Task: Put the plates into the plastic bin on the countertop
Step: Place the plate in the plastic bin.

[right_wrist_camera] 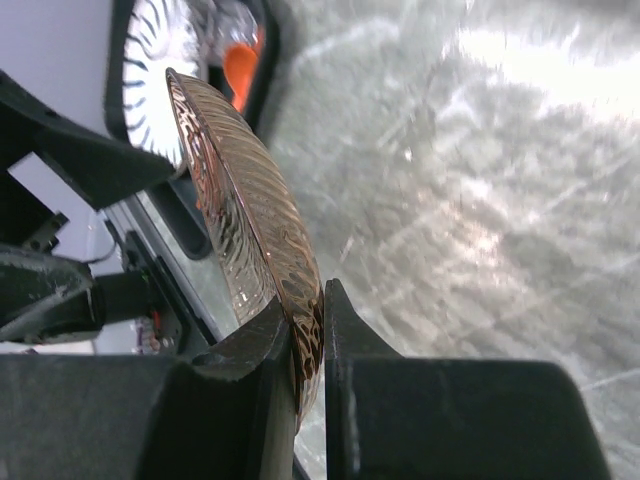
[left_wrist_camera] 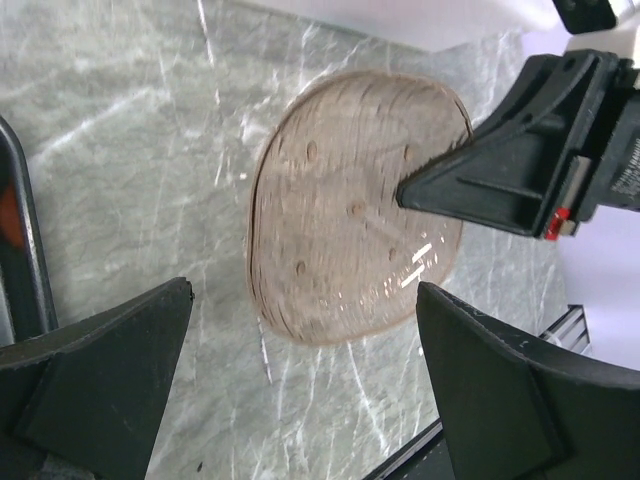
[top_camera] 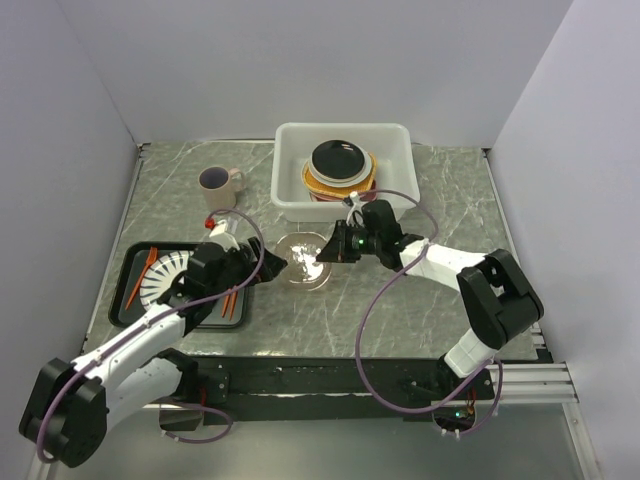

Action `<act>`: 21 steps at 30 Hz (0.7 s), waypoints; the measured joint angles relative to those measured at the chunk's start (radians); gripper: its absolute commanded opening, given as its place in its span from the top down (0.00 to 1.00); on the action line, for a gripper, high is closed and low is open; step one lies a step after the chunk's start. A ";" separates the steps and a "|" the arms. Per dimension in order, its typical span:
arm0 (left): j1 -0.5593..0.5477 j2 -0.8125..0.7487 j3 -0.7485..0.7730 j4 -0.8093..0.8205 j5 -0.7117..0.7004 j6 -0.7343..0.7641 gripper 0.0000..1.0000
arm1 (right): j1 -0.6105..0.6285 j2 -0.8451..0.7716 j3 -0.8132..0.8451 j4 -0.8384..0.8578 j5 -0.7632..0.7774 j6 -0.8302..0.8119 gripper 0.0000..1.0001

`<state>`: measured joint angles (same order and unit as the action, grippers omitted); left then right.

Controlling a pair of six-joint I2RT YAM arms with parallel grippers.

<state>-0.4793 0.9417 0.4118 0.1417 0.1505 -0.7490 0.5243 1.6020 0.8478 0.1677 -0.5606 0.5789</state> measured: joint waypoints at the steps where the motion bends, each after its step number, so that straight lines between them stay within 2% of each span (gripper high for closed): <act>1: 0.000 -0.013 0.000 -0.002 -0.003 0.000 0.01 | -0.005 -0.001 0.008 0.002 0.000 0.000 1.00; 7: 0.000 -0.058 0.000 -0.003 -0.018 0.001 0.01 | -0.053 -0.010 0.043 0.004 -0.001 0.008 1.00; 21: 0.000 -0.047 0.000 -0.010 -0.017 0.002 0.01 | -0.159 -0.031 0.192 -0.010 0.000 0.026 1.00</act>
<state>-0.4793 0.8948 0.4114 0.1314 0.1333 -0.7467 0.3653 1.5715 1.0393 0.1581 -0.5606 0.6048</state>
